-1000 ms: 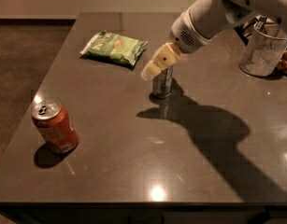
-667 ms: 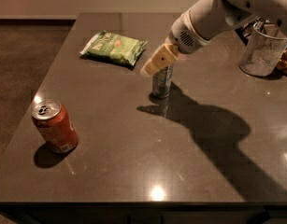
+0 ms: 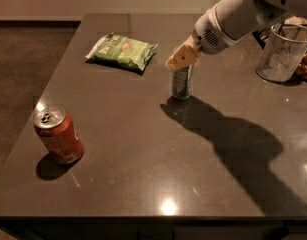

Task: Knock redbull can over

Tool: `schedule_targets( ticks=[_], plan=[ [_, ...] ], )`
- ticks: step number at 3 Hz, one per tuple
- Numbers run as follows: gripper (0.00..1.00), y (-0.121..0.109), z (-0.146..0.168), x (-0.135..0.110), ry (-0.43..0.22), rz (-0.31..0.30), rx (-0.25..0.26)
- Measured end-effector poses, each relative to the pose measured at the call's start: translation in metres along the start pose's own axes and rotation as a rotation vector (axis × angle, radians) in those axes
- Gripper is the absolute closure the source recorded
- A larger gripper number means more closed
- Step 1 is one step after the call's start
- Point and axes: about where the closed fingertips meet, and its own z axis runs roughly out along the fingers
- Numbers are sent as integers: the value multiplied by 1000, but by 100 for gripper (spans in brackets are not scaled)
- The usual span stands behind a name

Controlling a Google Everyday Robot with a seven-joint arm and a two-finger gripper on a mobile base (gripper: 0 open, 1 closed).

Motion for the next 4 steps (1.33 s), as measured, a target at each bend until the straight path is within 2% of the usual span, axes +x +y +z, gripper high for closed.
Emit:
schedule_targets(
  ticks=[1, 2, 3, 4],
  plan=[
    [96, -15, -21, -12, 76, -12, 41],
    [100, -44, -15, -22, 205, -1, 63],
    [100, -49, 6, -25, 354, -31, 19],
    [98, -36, 33, -22, 467, -92, -68]
  ],
)
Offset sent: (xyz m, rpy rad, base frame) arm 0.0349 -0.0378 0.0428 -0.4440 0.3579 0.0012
